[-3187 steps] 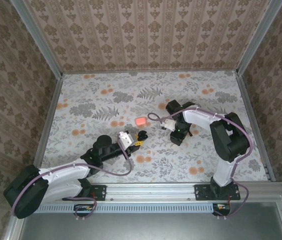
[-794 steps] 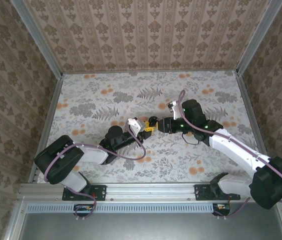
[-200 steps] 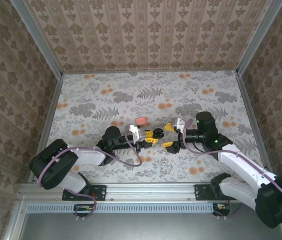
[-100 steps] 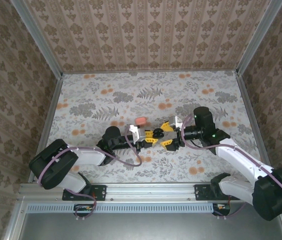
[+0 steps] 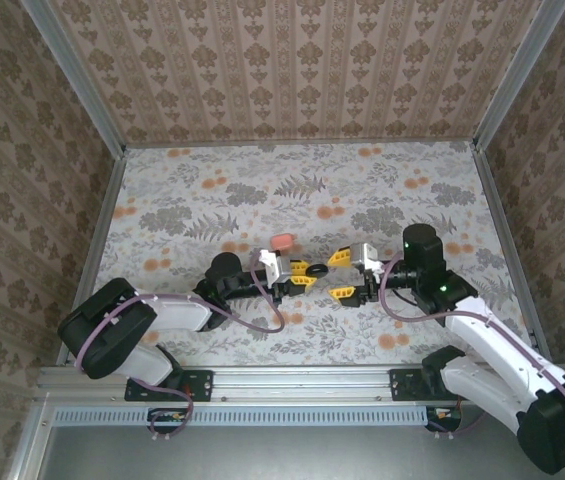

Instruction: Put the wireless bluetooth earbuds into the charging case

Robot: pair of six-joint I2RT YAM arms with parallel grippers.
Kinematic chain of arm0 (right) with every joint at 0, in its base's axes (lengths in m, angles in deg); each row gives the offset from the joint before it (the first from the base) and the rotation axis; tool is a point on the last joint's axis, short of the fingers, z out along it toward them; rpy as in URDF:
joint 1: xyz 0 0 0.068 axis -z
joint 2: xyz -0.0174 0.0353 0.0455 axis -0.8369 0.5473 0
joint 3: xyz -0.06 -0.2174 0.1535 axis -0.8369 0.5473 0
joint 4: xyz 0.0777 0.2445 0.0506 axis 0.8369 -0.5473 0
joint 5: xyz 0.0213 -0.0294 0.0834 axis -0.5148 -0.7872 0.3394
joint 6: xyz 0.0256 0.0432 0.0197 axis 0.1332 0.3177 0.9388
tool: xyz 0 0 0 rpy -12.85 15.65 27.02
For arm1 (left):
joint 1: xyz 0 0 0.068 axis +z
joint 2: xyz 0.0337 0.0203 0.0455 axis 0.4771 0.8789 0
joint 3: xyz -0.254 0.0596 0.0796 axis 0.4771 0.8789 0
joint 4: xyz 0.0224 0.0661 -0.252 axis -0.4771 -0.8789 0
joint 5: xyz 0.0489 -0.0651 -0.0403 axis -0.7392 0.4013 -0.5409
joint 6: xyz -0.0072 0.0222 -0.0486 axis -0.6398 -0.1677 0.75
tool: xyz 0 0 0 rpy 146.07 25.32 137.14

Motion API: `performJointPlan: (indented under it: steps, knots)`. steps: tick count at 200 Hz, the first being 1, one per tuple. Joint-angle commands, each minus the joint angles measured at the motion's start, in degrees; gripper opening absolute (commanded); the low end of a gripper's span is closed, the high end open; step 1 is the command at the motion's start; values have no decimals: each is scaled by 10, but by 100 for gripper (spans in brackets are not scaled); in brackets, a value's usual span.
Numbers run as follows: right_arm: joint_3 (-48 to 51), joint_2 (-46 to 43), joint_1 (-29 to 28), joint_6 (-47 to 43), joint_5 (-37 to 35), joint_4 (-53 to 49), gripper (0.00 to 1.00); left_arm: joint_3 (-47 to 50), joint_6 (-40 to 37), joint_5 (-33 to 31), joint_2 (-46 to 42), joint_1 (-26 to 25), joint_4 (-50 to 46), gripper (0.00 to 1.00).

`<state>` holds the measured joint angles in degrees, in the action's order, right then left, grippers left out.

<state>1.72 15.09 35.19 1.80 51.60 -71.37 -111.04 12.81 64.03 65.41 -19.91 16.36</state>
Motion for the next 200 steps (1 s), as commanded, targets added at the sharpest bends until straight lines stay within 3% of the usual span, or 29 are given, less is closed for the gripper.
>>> performJointPlan:
  steps: [1,61,147,200]
  knots:
    - [10,-9,6,4,-64,5,65,-9,-4,13,-16,-1,7,14]
    - [-32,51,5,-69,-39,-36,57,-8,-4,19,-19,-1,7,14]
    - [-56,94,4,-97,23,-37,49,-11,-3,21,-18,-1,5,14]
    - [-79,119,2,-120,47,-60,37,-12,-1,23,-21,-1,5,14]
